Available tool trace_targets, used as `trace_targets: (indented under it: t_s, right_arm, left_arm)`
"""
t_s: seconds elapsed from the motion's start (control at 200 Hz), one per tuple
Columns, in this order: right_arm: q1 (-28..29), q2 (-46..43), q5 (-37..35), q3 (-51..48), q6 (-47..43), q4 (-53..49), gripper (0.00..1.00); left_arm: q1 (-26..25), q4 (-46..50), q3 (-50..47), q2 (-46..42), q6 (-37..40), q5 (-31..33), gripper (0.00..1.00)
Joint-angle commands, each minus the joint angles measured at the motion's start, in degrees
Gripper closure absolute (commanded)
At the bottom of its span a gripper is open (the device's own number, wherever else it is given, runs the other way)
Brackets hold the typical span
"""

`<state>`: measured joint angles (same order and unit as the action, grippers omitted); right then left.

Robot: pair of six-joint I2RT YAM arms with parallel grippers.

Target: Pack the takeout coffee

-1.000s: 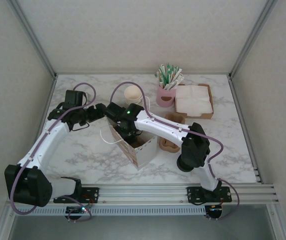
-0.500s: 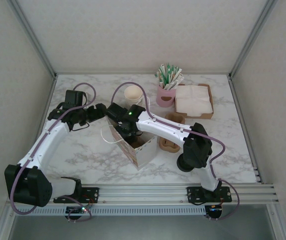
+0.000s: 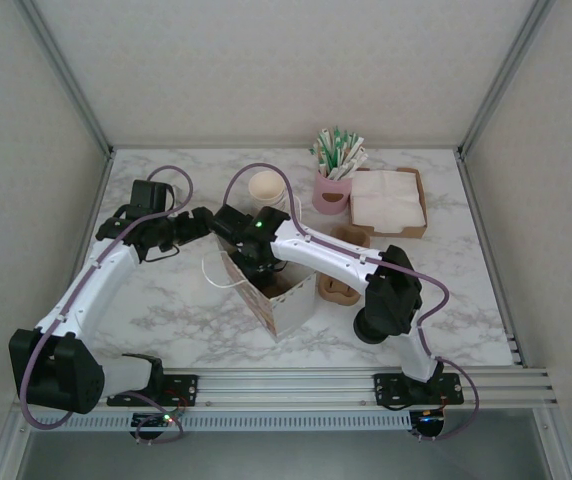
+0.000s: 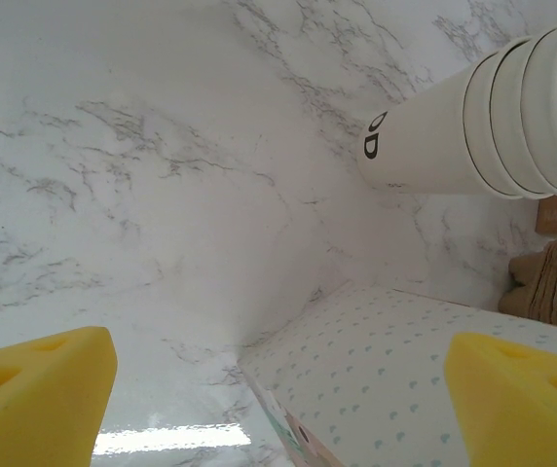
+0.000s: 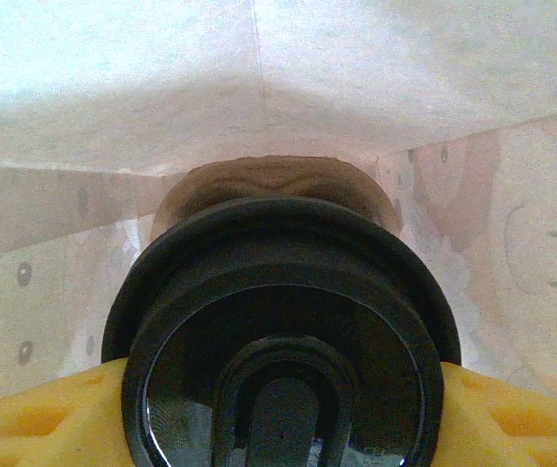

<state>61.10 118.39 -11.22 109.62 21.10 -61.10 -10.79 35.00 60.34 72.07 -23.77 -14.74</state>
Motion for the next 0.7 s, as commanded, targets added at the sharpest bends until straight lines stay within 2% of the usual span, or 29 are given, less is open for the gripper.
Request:
trace_targets:
  t_s: [0.0,0.2,0.696]
  right_arm:
    - [-0.03,1.61,0.82,1.66,1.05,-6.23,0.29]
    - [-0.10,0.77,0.63,4.07,0.92,-6.82,0.21]
    - [-0.02,-0.67,-0.03,7.66,0.97,-7.62,0.17]
  left_arm:
    - [-0.46,1.01,1.71,-0.18,0.53,-0.55,0.13]
    - [-0.56,1.03,1.71,-0.12,0.62,-0.47,0.13]
    - [-0.71,1.10,1.85,-0.09,0.59,-0.20,0.13]
